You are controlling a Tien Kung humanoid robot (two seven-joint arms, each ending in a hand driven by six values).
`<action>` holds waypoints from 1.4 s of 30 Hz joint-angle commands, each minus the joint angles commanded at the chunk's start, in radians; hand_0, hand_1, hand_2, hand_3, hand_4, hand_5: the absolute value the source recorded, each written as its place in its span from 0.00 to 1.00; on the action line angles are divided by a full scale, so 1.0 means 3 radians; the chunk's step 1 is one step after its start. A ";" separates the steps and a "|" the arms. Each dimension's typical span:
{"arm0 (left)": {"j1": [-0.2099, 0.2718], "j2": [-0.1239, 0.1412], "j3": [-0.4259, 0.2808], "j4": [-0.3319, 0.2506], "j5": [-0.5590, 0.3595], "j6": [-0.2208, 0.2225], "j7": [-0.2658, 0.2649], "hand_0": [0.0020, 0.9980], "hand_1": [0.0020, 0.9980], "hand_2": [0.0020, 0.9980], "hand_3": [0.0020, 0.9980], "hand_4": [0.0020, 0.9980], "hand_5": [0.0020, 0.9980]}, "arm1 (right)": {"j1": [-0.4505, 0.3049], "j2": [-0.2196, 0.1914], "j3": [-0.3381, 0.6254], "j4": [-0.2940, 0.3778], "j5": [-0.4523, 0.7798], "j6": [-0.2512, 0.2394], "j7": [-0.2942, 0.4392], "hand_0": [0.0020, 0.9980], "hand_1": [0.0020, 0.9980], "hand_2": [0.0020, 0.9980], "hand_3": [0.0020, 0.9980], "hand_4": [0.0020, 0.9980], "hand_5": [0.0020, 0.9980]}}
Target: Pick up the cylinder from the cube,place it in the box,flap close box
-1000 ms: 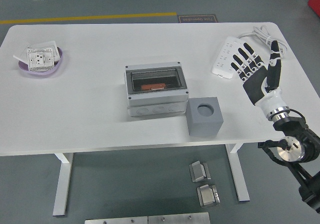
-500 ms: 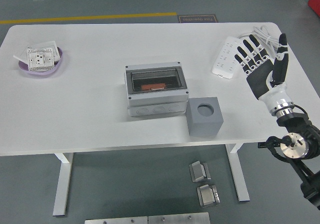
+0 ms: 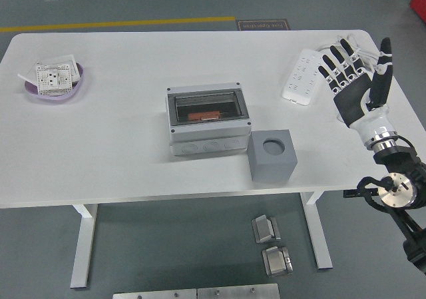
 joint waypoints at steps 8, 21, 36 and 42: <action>0.0002 -0.0019 -0.0023 0.0000 0.0008 -0.0071 0.0074 0.88 0.74 0.90 1.00 1.00 1.00 | -0.0026 0.0009 0.0021 0.0018 -0.0066 0.0007 0.0030 1.00 0.96 0.92 0.82 1.00 1.00; 0.0036 -0.0047 -0.0237 0.0000 0.0089 -0.0123 0.0120 1.00 0.95 0.94 1.00 1.00 1.00 | -0.0149 0.0026 0.0090 0.0026 0.0112 0.0057 0.0074 1.00 1.00 0.98 0.68 1.00 1.00; -0.0013 0.0009 -0.0027 0.0000 0.0058 -0.0085 0.0200 1.00 0.86 1.00 1.00 1.00 1.00 | -0.0179 0.0071 0.0113 0.0013 0.0130 0.0081 0.0070 1.00 0.88 0.85 1.00 1.00 1.00; -0.0066 0.0021 0.0200 -0.0001 -0.0058 -0.0075 0.0059 0.97 0.70 0.98 1.00 1.00 1.00 | -0.0194 0.0081 0.0106 -0.0004 0.0136 0.0049 0.0084 1.00 0.85 0.82 1.00 1.00 1.00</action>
